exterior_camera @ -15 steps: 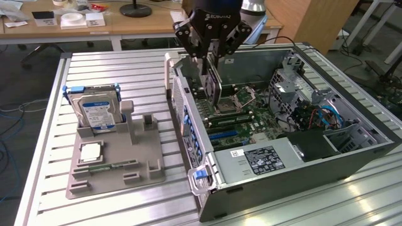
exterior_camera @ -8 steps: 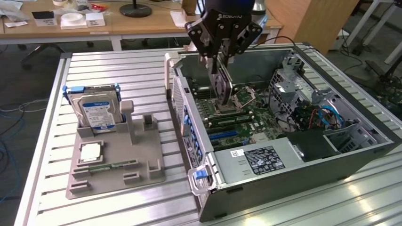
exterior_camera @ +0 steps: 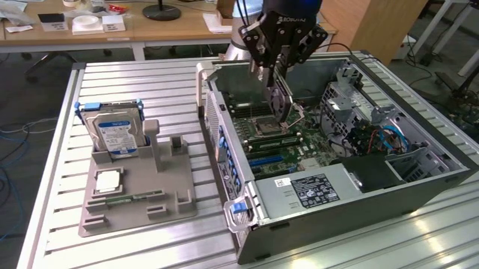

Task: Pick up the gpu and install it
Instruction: 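Pick up the gpu and move the gpu toward the slot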

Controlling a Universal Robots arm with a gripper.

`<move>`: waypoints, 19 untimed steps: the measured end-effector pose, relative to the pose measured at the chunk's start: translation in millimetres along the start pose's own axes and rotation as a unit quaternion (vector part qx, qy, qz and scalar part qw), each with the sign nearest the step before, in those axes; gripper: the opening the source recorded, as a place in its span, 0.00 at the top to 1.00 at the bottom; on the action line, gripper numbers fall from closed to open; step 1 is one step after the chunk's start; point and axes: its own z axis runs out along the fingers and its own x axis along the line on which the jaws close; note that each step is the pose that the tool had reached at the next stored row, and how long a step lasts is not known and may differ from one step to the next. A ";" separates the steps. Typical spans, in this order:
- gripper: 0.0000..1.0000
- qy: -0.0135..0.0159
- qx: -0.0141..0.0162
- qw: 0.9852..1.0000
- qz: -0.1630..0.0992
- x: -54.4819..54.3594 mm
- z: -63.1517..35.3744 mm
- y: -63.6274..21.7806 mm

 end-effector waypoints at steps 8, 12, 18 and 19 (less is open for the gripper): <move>0.73 0.000 0.000 1.000 0.000 -23.8 0.6 0.6; 0.73 0.000 0.000 1.000 0.000 -34.9 0.9 0.9; 0.73 0.000 0.000 1.000 0.000 -50.6 1.3 1.3; 0.73 0.000 0.000 1.000 0.000 -52.9 1.3 1.4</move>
